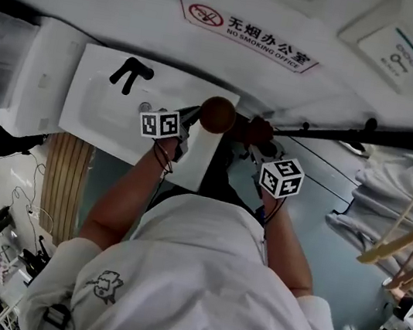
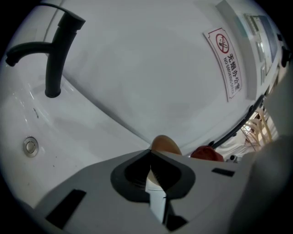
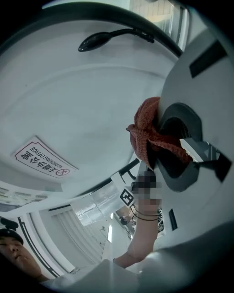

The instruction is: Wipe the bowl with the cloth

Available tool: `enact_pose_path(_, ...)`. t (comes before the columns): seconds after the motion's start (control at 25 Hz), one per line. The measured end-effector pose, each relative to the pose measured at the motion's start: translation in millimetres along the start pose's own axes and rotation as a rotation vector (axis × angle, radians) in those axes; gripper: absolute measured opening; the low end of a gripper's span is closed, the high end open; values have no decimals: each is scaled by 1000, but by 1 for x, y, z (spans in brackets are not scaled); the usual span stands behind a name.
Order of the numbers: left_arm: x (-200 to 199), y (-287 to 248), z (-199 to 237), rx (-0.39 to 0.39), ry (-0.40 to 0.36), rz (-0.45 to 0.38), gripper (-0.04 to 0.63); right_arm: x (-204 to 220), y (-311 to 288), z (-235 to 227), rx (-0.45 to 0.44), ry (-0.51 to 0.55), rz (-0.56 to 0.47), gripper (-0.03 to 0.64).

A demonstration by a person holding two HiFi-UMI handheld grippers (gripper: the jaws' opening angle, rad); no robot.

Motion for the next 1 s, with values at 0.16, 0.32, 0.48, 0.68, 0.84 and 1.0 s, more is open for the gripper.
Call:
enact_pose_path(0.16, 7, -13, 15, -65, 25, 7, 15, 3, 1, -12, -8, -8, 20, 51)
enact_pose_path(0.32, 9, -21, 22, -56, 40, 3, 17, 4, 2, -20, -6, -12, 32, 51)
enact_pose_path(0.48, 10, -25, 26, -56, 41, 6, 17, 3, 2, -19, -15, -5, 37, 51)
enact_pose_path(0.68, 7, -30, 28, -102, 6, 27, 17, 3, 1, -16, -23, -1, 42, 51)
enact_pose_path(0.84, 7, -36, 30, -109, 2, 30, 17, 5, 0, -17, -19, -9, 42, 51)
enact_pose_path(1.0, 7, -35, 32, -122, -1, 29, 78, 3, 1, -15, -17, -4, 38, 51)
Point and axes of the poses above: the fingertips, and each gripper's own axes: y backward along the fingers, z to its left, x out of its underside, the point moved 10 cm from there along y, backward along the fingers, and after that the axes turned 10 degrees about z, right-handed, at the moved point
